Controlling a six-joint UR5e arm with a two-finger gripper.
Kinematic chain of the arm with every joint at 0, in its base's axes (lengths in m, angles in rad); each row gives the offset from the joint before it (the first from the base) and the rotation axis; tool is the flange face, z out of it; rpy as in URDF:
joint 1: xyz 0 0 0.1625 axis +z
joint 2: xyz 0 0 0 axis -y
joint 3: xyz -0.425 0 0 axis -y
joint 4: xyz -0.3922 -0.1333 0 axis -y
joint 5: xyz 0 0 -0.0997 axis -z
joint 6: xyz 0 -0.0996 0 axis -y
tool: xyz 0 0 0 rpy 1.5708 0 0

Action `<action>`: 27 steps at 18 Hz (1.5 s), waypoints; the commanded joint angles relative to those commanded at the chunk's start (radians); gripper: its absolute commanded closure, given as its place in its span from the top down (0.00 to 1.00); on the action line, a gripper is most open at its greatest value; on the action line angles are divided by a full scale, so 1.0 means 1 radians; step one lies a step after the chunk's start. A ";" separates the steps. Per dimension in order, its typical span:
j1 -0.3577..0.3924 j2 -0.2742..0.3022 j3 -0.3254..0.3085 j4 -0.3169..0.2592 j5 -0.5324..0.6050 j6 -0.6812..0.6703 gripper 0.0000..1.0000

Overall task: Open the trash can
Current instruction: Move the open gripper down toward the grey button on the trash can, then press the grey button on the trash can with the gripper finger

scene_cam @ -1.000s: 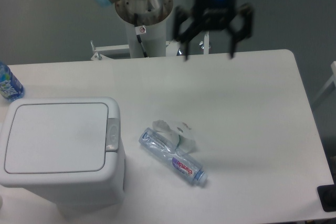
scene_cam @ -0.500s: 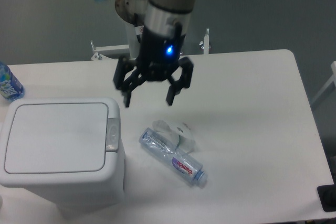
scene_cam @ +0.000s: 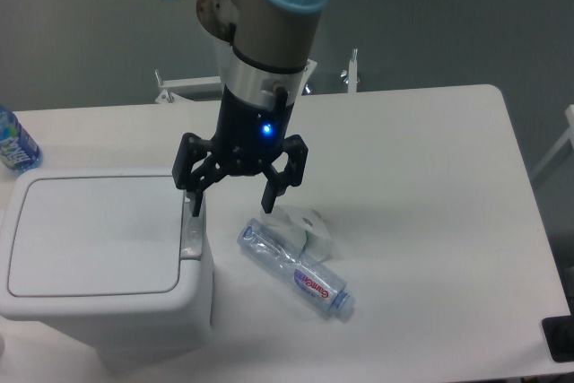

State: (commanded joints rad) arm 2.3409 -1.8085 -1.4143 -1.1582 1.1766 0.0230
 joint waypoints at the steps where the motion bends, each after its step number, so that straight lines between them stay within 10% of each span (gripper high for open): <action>1: -0.002 -0.003 -0.002 0.000 0.000 0.000 1.00; 27: -0.002 -0.031 0.000 0.009 0.003 0.002 1.00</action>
State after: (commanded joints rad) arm 2.3393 -1.8392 -1.4144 -1.1490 1.1796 0.0246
